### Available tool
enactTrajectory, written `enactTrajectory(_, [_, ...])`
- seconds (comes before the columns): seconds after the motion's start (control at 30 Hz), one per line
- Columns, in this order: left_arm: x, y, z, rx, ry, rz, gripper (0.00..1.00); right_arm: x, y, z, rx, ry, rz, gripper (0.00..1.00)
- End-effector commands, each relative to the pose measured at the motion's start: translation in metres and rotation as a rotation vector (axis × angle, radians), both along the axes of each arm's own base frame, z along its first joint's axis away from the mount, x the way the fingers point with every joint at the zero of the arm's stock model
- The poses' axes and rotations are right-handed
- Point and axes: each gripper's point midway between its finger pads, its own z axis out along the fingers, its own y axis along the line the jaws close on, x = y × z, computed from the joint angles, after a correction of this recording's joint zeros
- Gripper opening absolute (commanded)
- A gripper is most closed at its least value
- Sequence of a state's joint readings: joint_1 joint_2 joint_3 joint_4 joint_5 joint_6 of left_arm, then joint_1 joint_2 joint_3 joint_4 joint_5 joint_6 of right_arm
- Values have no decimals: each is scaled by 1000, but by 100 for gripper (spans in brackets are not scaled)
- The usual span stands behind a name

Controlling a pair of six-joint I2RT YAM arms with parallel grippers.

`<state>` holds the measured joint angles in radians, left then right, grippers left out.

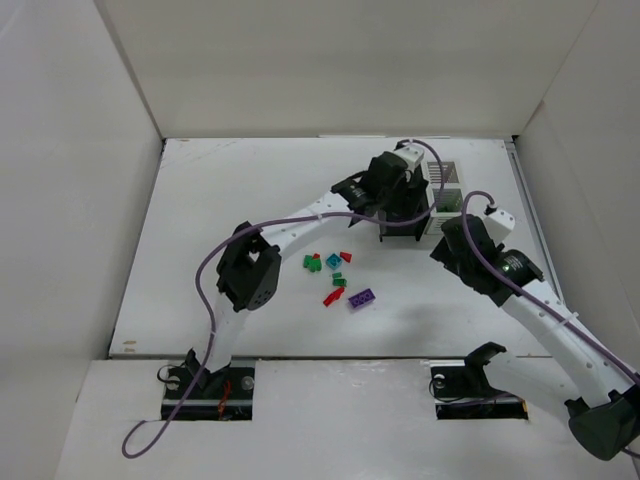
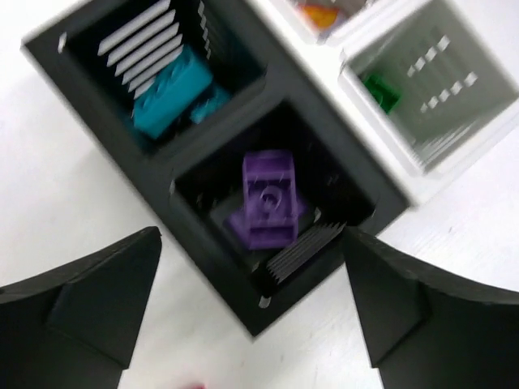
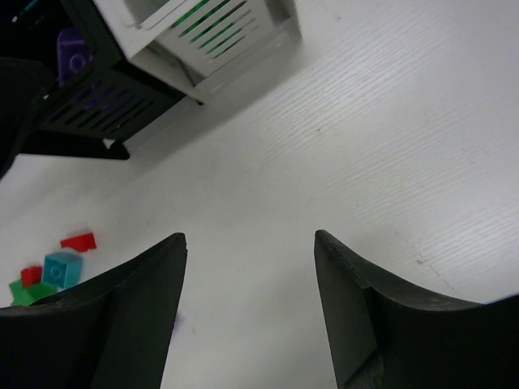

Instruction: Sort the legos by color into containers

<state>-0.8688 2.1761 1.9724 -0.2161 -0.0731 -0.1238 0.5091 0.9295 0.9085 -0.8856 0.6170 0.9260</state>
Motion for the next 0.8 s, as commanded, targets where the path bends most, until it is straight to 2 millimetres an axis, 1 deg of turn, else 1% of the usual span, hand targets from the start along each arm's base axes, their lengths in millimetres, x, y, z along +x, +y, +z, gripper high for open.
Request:
enactTrajectory(0.0, [-13, 28, 81, -114, -70, 71, 94, 10, 30, 14, 87, -41, 152, 70])
enactTrajectory(0.03, [-23, 39, 61, -85, -37, 76, 100, 9, 39, 6, 94, -21, 196, 70])
enactTrajectory(0.07, [-27, 49, 60, -85, -38, 98, 100, 10, 48, 2, 110, -16, 223, 70])
enactTrajectory(0.1, [-37, 63, 89, -149, -67, 125, 100, 13, 59, 2, 131, -30, 253, 70])
enactTrajectory(0.13, [-43, 85, 64, -110, -33, 175, 100, 11, 71, -4, 153, -14, 296, 72])
enactTrajectory(0.17, [-52, 95, 62, -124, -18, 187, 100, 8, 85, -5, 162, -8, 344, 73])
enactTrajectory(0.2, [-62, 115, 83, -173, -33, 216, 100, 8, 93, -14, 156, 21, 358, 73])
enactTrajectory(0.23, [-67, 129, 82, -212, -11, 264, 100, 7, 102, -19, 168, 40, 376, 73])
enactTrajectory(0.27, [-80, 146, 53, -180, 30, 293, 100, 0, 114, -27, 172, 72, 413, 73])
enactTrajectory(0.3, [-91, 161, 68, -230, 13, 319, 100, -2, 121, -40, 166, 122, 420, 73])
enactTrajectory(0.33, [-100, 175, 60, -220, 34, 353, 100, -3, 129, -45, 178, 137, 428, 73])
enactTrajectory(0.37, [-110, 191, 36, -208, 80, 413, 100, -7, 137, -54, 191, 164, 445, 73])
enactTrajectory(0.4, [-118, 201, 30, -208, 97, 437, 100, -8, 140, -60, 201, 188, 434, 75])
enactTrajectory(0.43, [-128, 213, 38, -241, 96, 456, 100, -11, 146, -73, 221, 224, 413, 75])
enactTrajectory(0.47, [-137, 223, 29, -228, 121, 481, 100, -10, 155, -75, 256, 229, 417, 76])
enactTrajectory(0.5, [-146, 235, 11, -207, 148, 507, 100, -12, 157, -82, 267, 246, 414, 78])
enactTrajectory(0.53, [-152, 240, 7, -228, 173, 531, 100, -13, 163, -84, 283, 253, 419, 78])
enactTrajectory(0.57, [-162, 246, 10, -244, 178, 529, 100, -11, 167, -92, 292, 265, 416, 78])
enactTrajectory(0.6, [-169, 253, -1, -236, 196, 541, 100, -11, 171, -96, 305, 274, 410, 79])
enactTrajectory(0.63, [-173, 256, -2, -256, 210, 558, 100, -11, 178, -96, 315, 280, 427, 79])
enactTrajectory(0.67, [-177, 260, 3, -285, 207, 560, 100, -12, 177, -106, 305, 310, 411, 79])
enactTrajectory(0.7, [-180, 263, 2, -285, 207, 561, 100, -11, 182, -106, 311, 319, 416, 79])
enactTrajectory(0.73, [-184, 267, -3, -285, 220, 572, 100, -8, 189, -104, 314, 313, 429, 79])
enactTrajectory(0.77, [-187, 267, -2, -297, 223, 566, 100, -10, 189, -115, 308, 348, 419, 79])
